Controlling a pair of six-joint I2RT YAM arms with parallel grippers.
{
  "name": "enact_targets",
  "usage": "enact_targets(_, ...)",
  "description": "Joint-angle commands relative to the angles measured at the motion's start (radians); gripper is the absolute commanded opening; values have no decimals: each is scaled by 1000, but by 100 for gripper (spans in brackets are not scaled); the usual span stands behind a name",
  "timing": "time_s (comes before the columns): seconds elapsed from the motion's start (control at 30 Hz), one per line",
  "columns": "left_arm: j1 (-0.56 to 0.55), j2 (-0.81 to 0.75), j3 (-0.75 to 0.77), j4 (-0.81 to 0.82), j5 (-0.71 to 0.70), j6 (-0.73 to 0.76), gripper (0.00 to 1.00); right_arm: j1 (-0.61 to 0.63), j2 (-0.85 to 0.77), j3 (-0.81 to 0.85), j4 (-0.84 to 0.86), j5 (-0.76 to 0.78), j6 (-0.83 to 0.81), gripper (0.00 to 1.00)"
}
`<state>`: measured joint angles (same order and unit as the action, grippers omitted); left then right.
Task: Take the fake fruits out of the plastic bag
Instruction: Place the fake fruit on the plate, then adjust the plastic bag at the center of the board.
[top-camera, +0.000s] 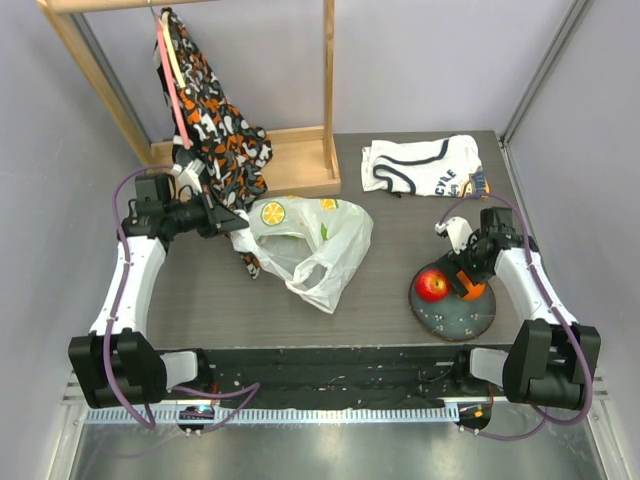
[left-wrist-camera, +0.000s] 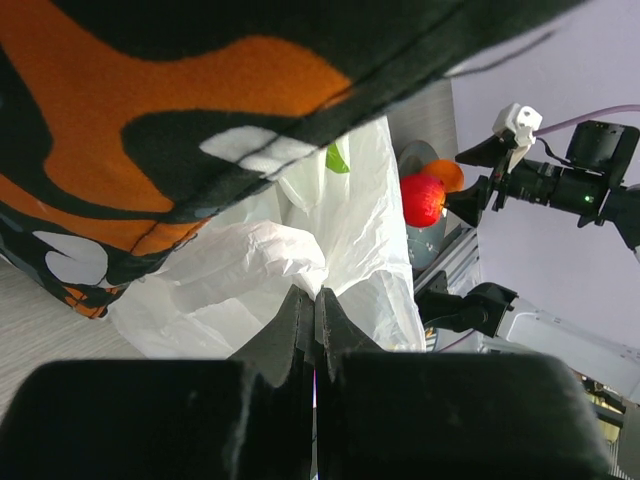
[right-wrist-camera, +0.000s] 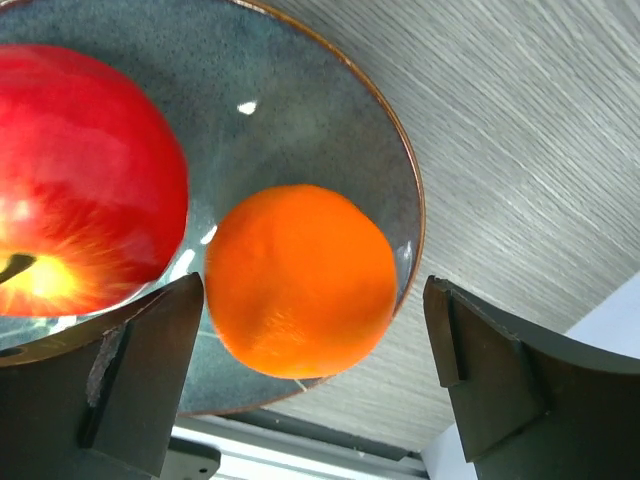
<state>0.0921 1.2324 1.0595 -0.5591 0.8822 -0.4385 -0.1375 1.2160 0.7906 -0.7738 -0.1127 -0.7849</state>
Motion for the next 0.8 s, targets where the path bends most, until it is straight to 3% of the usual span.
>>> enact_targets(0.0,-9,12,36,18,17,6,0,-4,-79,83,-89,2,-7,100)
enact_targets(0.13,-23,16,36,18,18,14,0,-4,-107,234,-223,-102,-4,100)
enact_targets(0.3,-28,9,27,18,21,15,0,19,-30,499,-306,-287,80,100)
enact_targets(0.4,-34,3,19,19,20,12,0,143,69,641,-262,-300,230,96)
enact_targets(0.43,-35,-1,17,18,21,9,0,276,94,671,-242,-267,263,94)
enact_targets(0.57,-51,-16,4,21,23,-2,0,499,248,792,-121,-243,392,82)
enact_targets(0.77,-55,-56,-21,24,9,-12,0,734,537,1047,-53,-255,493,64)
